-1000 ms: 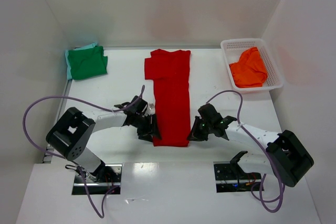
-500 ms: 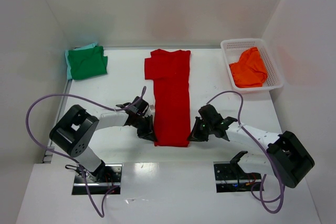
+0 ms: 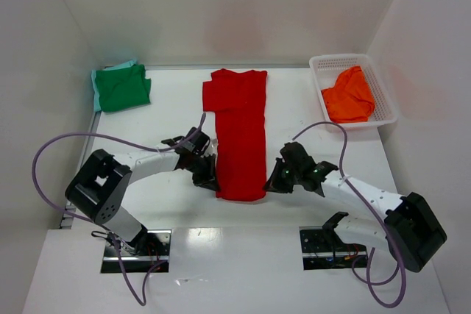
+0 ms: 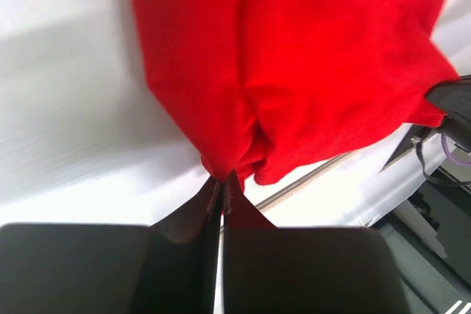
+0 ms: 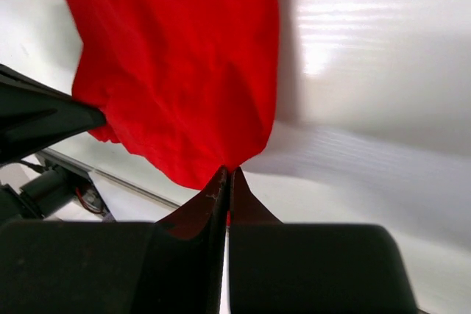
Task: Fold and stack the t-shirts
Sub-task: Grab the bottom of the folded rectangular tshirt with both arms, then fold the folded rectangular tshirt in 1/3 of the way
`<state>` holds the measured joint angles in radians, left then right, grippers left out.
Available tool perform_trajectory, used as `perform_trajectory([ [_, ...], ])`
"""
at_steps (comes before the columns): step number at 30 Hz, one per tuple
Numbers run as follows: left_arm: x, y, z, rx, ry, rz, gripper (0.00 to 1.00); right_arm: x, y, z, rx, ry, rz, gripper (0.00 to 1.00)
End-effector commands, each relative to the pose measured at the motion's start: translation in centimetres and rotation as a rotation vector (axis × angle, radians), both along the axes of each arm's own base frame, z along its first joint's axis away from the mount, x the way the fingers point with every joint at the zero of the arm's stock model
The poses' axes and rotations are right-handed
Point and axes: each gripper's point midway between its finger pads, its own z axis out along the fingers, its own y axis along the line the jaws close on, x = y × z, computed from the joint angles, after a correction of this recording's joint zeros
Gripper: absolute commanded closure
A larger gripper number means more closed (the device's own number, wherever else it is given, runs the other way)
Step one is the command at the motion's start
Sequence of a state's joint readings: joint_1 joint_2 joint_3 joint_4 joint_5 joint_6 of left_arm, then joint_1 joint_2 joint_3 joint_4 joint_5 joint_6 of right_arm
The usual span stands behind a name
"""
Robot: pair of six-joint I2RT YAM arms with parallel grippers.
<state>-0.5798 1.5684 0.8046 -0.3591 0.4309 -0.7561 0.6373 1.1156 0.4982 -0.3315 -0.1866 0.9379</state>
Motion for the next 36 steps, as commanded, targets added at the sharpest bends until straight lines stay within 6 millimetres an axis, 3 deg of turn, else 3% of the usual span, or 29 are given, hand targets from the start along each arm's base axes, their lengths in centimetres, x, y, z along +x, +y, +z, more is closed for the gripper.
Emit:
perform_trajectory([
  [1,1.9,-0.4,2.7,-0.029,-0.077,-0.029,1.00,2.3,0.6,3.0,0.005,-0.084,-0.024,1.00],
  [7,6.3,0.8,5.6,-0.071,-0.160,-0.008,1.00,6.7,-1.0,5.1,-0.005,-0.153,-0.078,1.00],
  [13,10.9,1.4,6.9,-0.122,-0.201,-0.021,1.00,11.2,-1.1,5.9,-0.027,-0.182,-0.071,1.00],
  [20,15.4,0.9,7.3,-0.184,-0.209,-0.031,1.00,16.7,0.0,6.4,-0.032,-0.204,-0.060,1.00],
  [28,20.4,1.0,8.4,-0.237,-0.247,-0.030,1.00,22.8,-0.4,7.6,-0.027,-0.250,-0.079,1.00],
  [36,24.2,1.7,7.1,-0.246,-0.250,-0.005,1.00,27.5,-1.2,7.3,-0.036,-0.276,-0.087,1.00],
])
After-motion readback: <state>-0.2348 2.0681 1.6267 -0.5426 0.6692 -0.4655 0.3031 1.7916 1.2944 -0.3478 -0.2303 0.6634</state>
